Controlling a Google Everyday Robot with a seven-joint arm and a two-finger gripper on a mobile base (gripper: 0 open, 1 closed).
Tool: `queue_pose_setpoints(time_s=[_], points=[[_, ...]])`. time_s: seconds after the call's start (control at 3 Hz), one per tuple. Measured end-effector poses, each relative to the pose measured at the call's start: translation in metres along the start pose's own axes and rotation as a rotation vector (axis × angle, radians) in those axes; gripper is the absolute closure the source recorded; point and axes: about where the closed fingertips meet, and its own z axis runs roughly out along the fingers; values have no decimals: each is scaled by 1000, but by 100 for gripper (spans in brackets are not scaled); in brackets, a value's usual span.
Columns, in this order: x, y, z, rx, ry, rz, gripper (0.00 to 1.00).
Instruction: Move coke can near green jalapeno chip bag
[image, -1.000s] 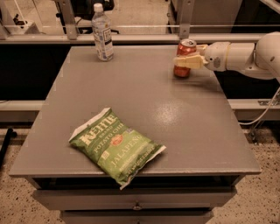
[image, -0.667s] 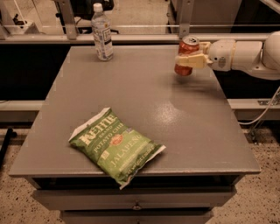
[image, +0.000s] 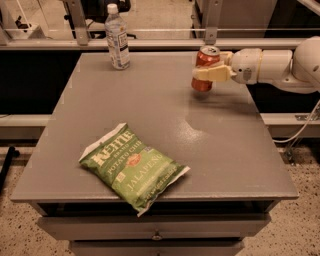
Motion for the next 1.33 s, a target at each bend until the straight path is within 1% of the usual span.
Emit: queue_pose_setpoints(time_s=[0.33,0.67,1.0,1.33], points=[[-4,46,6,-71,-21,53,100],[5,101,13,-159,-3,111,100],[24,145,19,-230,29,148,100],[33,174,33,-305,34,139,100]])
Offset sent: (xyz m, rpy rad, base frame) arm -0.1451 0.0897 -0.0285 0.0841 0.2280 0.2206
